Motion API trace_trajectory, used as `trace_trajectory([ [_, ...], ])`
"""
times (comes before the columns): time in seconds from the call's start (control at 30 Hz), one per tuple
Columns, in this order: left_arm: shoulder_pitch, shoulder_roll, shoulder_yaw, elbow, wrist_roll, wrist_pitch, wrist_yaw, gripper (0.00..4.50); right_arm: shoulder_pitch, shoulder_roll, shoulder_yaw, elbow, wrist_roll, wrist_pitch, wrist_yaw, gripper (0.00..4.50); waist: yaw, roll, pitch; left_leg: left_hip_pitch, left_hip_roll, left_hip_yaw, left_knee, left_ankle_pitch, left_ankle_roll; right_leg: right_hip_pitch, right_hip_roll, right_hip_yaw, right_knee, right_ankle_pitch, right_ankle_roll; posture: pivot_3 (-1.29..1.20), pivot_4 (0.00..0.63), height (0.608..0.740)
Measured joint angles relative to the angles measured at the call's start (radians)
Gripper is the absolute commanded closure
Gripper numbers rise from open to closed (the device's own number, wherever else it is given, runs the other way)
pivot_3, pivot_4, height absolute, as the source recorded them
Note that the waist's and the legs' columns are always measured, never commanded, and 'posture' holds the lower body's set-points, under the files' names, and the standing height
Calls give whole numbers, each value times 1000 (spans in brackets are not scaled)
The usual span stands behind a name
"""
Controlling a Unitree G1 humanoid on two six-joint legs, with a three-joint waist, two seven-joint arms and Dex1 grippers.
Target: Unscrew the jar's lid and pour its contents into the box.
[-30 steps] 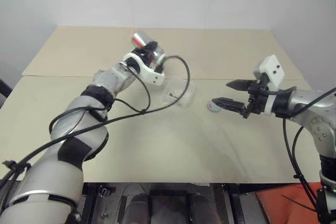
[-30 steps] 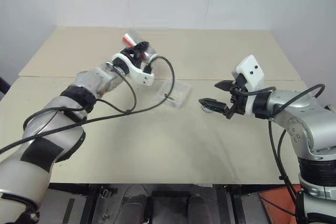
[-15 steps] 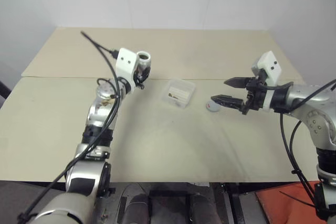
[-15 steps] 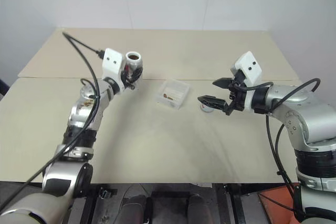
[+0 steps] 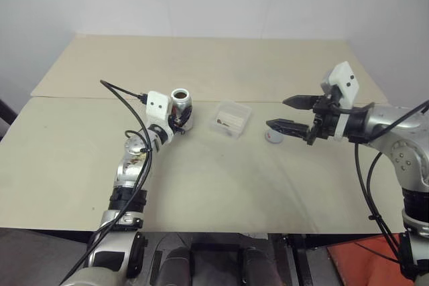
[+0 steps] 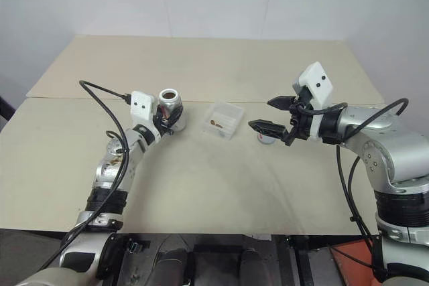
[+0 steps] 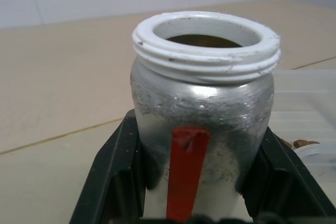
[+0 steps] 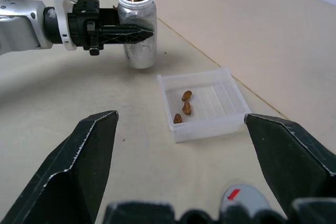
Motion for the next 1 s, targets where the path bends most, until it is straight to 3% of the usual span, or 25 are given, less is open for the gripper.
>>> trace_trajectory([
  [0.07, 5, 0, 0, 21, 0, -9, 1, 2571, 3, 1, 0, 0, 0, 0, -1, 34, 0, 0, 0, 0, 0, 0, 0, 0, 0, 0, 0, 0, 0, 0, 0, 0, 150, 740],
  [0.33, 23, 3, -6, 50, 1, -14, -4, 60, 6, 9, 0, -5, 0, 0, -1, 0, 0, 0, 0, 1, 0, 0, 0, 0, 0, 1, 0, 0, -1, 0, 0, 0, 150, 740],
  [0.6, 83, 23, -12, -24, -2, 16, -5, 26, 15, 12, 0, -21, 0, 0, -3, 0, -2, 0, 0, 3, 1, -1, -1, 0, 0, 5, 0, -1, -6, 0, 0, 0, 150, 740],
  [1.0, 416, 169, 24, -571, -133, 270, -73, 26, 72, 12, -4, -60, 1, 0, -19, 0, -6, 0, 0, 8, 1, 0, -4, 0, 0, 8, 0, 0, -9, 0, 0, 0, 150, 740],
])
